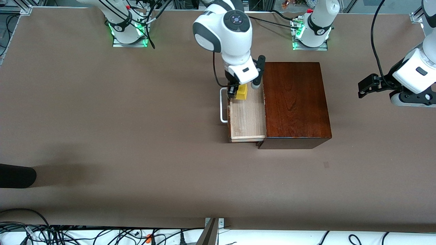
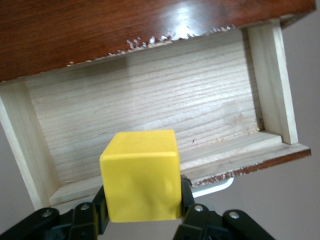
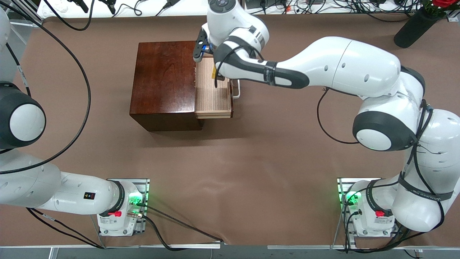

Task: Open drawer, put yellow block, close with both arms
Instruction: 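Carry the yellow cube with the right gripper into the open drawer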

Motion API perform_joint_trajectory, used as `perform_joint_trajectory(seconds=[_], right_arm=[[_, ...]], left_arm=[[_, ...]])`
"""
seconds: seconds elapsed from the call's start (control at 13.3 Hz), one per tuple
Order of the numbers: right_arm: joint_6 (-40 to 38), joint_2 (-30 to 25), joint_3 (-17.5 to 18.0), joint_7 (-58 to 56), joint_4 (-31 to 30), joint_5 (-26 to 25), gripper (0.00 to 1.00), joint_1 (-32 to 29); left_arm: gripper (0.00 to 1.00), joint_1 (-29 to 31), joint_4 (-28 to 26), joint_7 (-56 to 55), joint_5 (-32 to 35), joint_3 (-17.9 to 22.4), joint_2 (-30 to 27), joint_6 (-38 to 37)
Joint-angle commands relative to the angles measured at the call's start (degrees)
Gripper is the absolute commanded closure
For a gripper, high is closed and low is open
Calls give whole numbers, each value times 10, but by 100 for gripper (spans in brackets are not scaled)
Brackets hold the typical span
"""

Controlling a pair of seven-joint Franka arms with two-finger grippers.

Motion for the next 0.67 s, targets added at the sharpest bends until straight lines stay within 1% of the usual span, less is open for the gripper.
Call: perform_joint_trajectory(seconds=[0.0,0.15,0.45,0.6], right_arm=[[-2,37,-4,-2,26,-20,100,18],[5,55,-5,-4,25,-27,100,24],[20,69,-5,-2,24,-31,100,25],[28,83,-5,-1,24,-53,100,27]], left_arm=[[0,-1,11,3,5,-2,-1,-12],[0,-1,11,3,5,-3,-1,-12],[0,-1,11,3,5,-5,-2,-12],[0,0,11,3,5,-5,-2,-12]])
